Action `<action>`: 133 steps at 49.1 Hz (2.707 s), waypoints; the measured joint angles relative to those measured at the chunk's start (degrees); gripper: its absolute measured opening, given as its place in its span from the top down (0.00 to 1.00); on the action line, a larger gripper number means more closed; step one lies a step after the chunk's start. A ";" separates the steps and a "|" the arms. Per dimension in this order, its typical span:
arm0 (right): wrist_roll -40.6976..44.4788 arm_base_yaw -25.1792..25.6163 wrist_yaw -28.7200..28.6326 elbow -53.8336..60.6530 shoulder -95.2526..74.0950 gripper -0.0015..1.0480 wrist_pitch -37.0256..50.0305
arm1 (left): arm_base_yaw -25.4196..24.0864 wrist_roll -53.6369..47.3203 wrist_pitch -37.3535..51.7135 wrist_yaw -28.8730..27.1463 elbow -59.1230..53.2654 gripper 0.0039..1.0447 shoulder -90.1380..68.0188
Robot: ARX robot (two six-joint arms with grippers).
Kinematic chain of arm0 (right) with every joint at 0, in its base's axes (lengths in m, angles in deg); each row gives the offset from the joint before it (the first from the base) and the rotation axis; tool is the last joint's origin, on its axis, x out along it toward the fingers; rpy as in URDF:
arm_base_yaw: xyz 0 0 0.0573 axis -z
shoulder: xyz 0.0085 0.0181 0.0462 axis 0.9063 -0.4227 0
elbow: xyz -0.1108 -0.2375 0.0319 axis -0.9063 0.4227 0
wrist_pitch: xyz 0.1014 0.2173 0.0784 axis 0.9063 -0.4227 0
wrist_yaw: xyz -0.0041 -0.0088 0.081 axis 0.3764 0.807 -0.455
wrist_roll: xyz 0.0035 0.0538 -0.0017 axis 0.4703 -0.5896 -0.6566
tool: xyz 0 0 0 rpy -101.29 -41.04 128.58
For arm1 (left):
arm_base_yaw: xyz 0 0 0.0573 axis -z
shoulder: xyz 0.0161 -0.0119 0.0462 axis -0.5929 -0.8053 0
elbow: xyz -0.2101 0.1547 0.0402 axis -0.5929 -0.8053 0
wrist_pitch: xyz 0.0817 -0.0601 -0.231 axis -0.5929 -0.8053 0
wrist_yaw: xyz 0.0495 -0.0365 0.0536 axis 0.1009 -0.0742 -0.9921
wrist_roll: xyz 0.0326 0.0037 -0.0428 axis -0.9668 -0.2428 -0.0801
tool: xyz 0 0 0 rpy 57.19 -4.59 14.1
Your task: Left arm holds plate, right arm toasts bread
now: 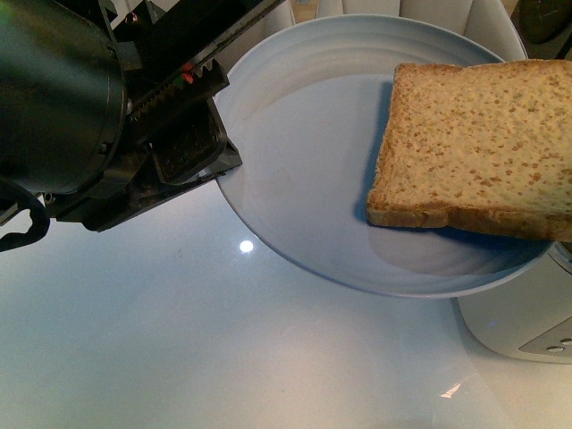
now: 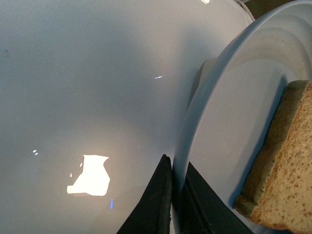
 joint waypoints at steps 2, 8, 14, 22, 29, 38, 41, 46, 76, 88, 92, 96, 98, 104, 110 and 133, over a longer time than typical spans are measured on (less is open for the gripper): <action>-0.02 -0.22 0.31 0.00 0.02 0.34 -0.09 | 0.00 0.00 0.00 0.00 0.00 0.97 0.00; -0.02 -0.79 0.85 -0.02 0.44 0.57 -0.85 | 0.00 0.00 0.00 0.02 0.00 0.97 0.00; 0.00 -1.03 1.31 -0.20 1.36 0.75 -1.53 | 0.00 0.00 0.00 0.02 0.00 0.97 0.00; 0.04 -1.46 1.57 -0.76 2.05 0.92 -2.08 | 0.00 0.00 0.00 0.00 0.00 0.97 0.00; 1.36 -2.16 2.23 -2.25 3.82 0.97 -3.26 | 0.00 0.02 0.00 0.00 0.00 0.97 0.00; 4.35 -1.22 2.25 -5.11 7.72 0.97 -6.19 | 0.00 0.07 0.00 0.02 0.00 0.97 0.00; 6.51 0.31 2.01 -7.08 10.10 0.97 -7.93 | 0.00 0.07 0.00 0.02 0.02 0.97 0.00; 12.00 3.80 1.99 -11.41 13.57 0.97 -11.50 | 0.00 0.17 0.00 0.02 0.02 0.97 0.00; 41.55 17.35 4.63 -15.41 5.73 0.97 -11.32 | 0.00 0.22 0.00 0.02 0.02 0.97 0.00; 46.58 16.37 5.75 -14.32 -0.15 0.97 -6.75 | 0.00 0.22 0.00 0.02 0.02 0.97 0.00; 48.06 16.13 5.57 -14.14 -2.14 0.97 -5.38 | 0.00 0.22 0.00 0.02 0.02 0.97 0.00; 50.18 15.98 4.76 -13.99 -4.90 0.97 -4.48 | 0.00 0.22 0.00 0.02 0.02 0.97 0.00; 50.77 15.98 4.81 -13.94 -5.73 0.97 -4.20 | 0.00 0.22 0.00 0.02 0.02 0.97 0.00; 52.41 16.00 4.87 -13.92 -7.48 0.97 -3.61 | 0.00 0.22 0.00 0.02 0.02 0.97 0.00; 54.66 16.00 4.81 -13.92 -9.70 0.97 -1.79 | 0.00 0.22 0.00 0.02 0.02 0.97 0.00; 60.96 14.19 5.68 -14.47 -17.31 0.97 -0.55 | 0.00 0.22 0.00 0.02 0.02 0.97 0.00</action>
